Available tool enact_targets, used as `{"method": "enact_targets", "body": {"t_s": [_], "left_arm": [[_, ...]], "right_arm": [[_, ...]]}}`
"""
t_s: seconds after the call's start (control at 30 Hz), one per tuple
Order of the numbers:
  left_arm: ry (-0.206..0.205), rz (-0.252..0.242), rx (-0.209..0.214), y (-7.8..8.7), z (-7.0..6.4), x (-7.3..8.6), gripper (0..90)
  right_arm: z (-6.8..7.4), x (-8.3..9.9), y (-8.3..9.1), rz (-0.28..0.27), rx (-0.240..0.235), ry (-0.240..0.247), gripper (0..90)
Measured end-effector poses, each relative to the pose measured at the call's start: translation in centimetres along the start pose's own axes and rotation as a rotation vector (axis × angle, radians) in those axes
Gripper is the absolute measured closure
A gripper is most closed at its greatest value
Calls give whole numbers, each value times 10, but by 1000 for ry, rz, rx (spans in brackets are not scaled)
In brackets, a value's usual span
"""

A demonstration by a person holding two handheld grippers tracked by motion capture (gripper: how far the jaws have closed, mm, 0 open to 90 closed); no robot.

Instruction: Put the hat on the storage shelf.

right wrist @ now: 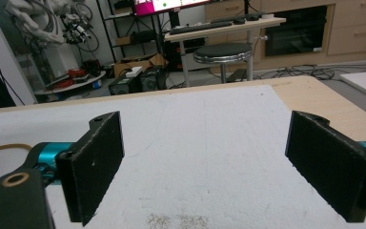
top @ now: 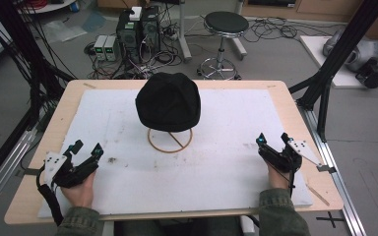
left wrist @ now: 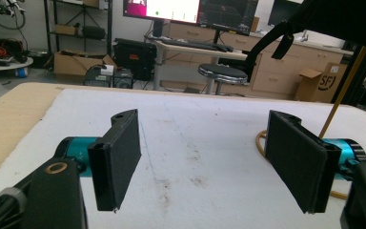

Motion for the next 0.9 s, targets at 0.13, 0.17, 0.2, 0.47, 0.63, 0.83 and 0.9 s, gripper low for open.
{"method": "enact_targets", "body": {"t_s": [0.13,0.17,0.2,0.47,0.63,0.83,0.9], "left_arm": [[-1,-2,-3,1,-1,0,283],[0,-5,-1,1,-1,-1,283],[0,-5,-1,1,-1,-1,282],[-6,-5,6,0,-4,-1,283],[-3,-6,2,1,-2,-2,283],[1,-4,5,0,-2,-1,284],[1,-5,5,0,-3,-1,284]], "right_arm": [[1,1,-1,5,-3,7,121],[2,1,-1,7,-5,13,121],[2,1,-1,7,-5,13,121],[1,2,-2,12,-6,16,121],[2,2,-3,10,-8,24,121],[3,2,-3,20,-10,18,121],[3,3,-3,18,-16,19,121]]}}
Point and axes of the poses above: each handheld gripper's, and its own axes: y roughly backward along the jaws, x roughly out of its underside, z roughly to its left, the point moved 4 cm from there along -y, roughly forward along the jaws, and after that the axes turned 3 degrees about x, right-handed, at the moved point
